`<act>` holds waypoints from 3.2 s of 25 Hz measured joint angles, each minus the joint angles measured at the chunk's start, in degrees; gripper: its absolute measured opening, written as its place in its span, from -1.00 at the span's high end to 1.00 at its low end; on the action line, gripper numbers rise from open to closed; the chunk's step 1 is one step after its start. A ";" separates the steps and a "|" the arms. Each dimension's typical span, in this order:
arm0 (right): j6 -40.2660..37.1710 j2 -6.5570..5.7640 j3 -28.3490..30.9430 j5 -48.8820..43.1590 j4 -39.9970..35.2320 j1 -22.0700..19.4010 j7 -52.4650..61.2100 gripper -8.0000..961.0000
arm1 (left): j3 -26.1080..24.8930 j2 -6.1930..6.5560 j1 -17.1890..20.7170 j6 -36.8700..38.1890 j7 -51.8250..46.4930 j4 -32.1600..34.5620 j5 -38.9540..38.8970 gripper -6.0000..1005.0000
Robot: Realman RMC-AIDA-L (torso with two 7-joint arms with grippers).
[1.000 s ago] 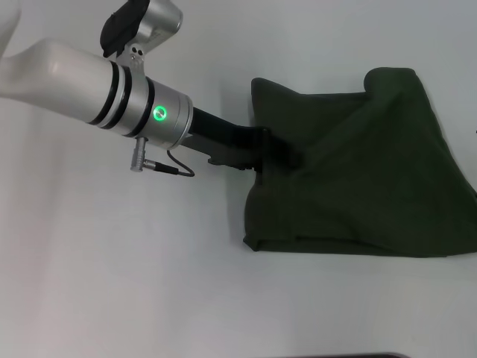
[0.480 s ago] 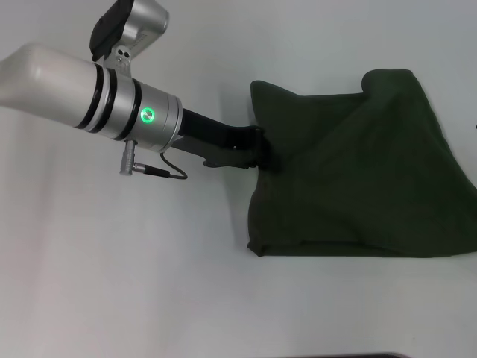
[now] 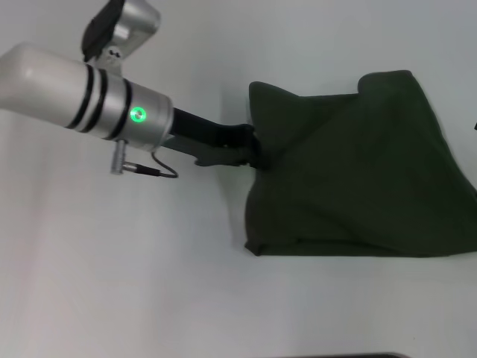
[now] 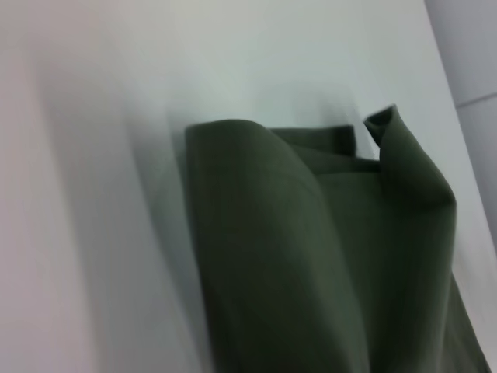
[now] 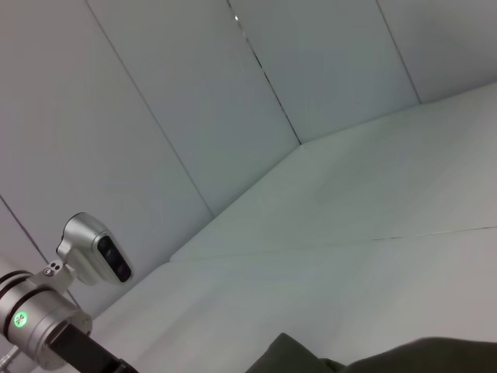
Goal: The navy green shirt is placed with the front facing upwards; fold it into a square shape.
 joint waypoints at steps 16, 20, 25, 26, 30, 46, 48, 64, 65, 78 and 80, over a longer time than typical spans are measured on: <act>0.01 0.13 0.56 -0.01 0.00 0.71 0.38 -0.60 | -5.75 5.71 7.55 5.18 -1.45 3.91 0.52 0.97; 0.11 0.11 0.68 -0.01 0.00 0.60 0.39 -0.60 | -6.90 6.78 9.16 5.96 -1.49 4.58 0.54 0.96; 0.34 0.09 0.80 -0.01 0.00 0.45 0.39 -0.60 | -9.73 7.36 10.28 6.84 -1.49 5.08 2.65 0.95; 0.36 0.10 0.91 -0.01 0.00 0.45 0.39 -0.60 | -10.38 7.40 10.37 7.06 -1.49 5.17 3.24 0.95; 0.36 0.09 1.30 -0.01 0.00 0.50 0.39 -0.60 | -11.36 7.56 10.89 7.35 -1.03 5.22 3.62 0.95; 0.18 0.11 1.33 -0.01 0.01 0.94 0.37 -0.60 | -20.95 8.13 12.30 8.16 2.20 9.46 4.65 0.64; 0.32 0.16 1.32 0.00 0.30 0.96 0.28 -0.60 | -20.20 7.62 10.26 6.79 3.24 10.12 4.73 0.50; 0.62 0.19 1.24 -0.19 1.60 1.69 -0.65 -0.60 | -6.65 4.06 1.36 -15.56 5.44 4.80 5.12 -0.21; 0.62 0.19 1.25 -0.21 1.66 1.67 -0.66 -0.60 | -6.41 4.06 1.35 -15.90 5.45 4.76 5.12 -0.21; 0.62 0.19 1.24 -0.28 1.67 1.73 -0.44 -0.60 | -5.93 4.13 1.26 -16.36 5.00 4.59 8.17 -0.22; 0.62 0.19 1.27 -0.27 1.68 1.70 -0.38 -0.60 | -5.74 3.84 1.17 -16.29 5.01 4.59 8.17 -0.22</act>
